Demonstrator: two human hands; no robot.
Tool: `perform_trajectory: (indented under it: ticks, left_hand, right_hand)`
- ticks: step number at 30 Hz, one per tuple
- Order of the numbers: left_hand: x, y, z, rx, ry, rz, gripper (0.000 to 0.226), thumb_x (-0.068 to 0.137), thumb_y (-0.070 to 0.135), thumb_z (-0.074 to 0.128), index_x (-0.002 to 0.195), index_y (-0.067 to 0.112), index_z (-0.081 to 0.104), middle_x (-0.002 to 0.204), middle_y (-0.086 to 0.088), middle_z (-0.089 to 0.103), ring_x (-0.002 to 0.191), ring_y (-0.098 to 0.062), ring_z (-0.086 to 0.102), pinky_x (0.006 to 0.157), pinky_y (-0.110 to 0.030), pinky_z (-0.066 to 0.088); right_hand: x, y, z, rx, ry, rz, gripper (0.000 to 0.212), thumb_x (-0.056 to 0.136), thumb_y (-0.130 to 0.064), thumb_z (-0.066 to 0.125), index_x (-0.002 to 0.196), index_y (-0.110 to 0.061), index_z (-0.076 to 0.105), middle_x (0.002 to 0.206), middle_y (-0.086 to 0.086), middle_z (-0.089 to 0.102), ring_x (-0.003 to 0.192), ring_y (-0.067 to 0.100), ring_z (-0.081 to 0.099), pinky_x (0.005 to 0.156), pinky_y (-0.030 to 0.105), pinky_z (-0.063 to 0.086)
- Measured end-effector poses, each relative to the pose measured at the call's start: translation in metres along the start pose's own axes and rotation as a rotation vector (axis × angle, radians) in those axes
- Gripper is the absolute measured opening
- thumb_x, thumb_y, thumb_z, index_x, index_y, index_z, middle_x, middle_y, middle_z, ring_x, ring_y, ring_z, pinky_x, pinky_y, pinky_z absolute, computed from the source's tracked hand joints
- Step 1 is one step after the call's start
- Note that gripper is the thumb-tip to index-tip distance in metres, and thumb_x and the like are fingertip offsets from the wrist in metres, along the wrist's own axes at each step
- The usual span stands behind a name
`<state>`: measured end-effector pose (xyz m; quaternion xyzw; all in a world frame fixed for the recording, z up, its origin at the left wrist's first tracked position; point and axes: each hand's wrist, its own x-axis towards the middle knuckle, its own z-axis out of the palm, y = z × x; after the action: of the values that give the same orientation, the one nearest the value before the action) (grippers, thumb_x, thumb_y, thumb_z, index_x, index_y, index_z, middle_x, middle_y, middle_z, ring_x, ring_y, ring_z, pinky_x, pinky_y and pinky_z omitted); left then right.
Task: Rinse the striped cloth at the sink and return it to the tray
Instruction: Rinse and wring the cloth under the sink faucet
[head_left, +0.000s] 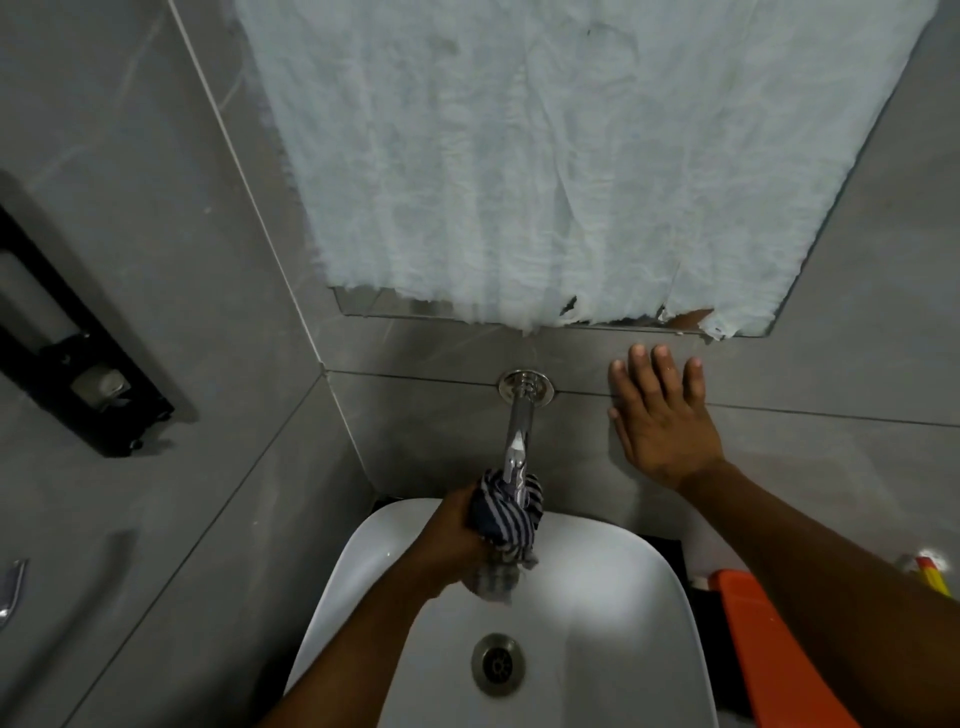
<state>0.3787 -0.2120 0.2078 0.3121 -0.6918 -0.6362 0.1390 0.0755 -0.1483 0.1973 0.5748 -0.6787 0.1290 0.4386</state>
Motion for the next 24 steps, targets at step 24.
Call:
perform_trajectory:
  ticks: [24]
  left_hand:
    - [0.090, 0.085, 0.020, 0.057, 0.329, -0.223, 0.029, 0.076, 0.041, 0.075, 0.084, 0.014, 0.066, 0.093, -0.008, 0.073, 0.085, -0.023, 0.068, 0.084, -0.037, 0.056]
  right_hand:
    - [-0.003, -0.003, 0.000, 0.074, -0.031, 0.018, 0.068, 0.096, -0.033, 0.054, 0.152, -0.008, 0.025, 0.163, 0.006, -0.027, 0.151, 0.027, -0.023, 0.119, 0.057, -0.002]
